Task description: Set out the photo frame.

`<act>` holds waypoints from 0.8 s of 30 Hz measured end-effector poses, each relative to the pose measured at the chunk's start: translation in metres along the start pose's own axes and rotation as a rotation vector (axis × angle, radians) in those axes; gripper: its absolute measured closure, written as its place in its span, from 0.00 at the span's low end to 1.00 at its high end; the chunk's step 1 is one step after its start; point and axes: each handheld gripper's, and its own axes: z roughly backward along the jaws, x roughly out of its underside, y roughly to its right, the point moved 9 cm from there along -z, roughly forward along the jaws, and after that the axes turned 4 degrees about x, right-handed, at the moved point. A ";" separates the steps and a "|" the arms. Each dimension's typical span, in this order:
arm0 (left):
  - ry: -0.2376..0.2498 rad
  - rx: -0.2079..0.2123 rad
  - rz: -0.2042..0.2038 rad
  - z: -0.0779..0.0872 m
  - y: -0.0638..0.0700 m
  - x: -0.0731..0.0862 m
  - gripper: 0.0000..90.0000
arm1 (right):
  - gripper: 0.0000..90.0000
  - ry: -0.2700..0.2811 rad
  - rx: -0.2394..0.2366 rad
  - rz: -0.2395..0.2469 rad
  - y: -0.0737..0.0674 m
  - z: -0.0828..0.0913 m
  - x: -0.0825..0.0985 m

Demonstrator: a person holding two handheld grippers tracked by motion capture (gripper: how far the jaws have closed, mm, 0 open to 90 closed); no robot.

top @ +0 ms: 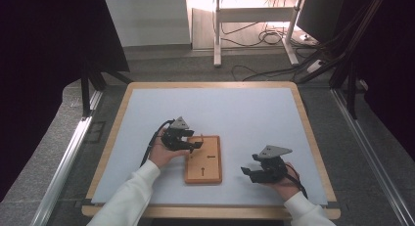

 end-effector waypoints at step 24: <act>0.005 0.026 -0.034 -0.020 0.000 -0.009 0.90 | 0.30 0.029 -0.013 -0.005 -0.005 0.002 -0.003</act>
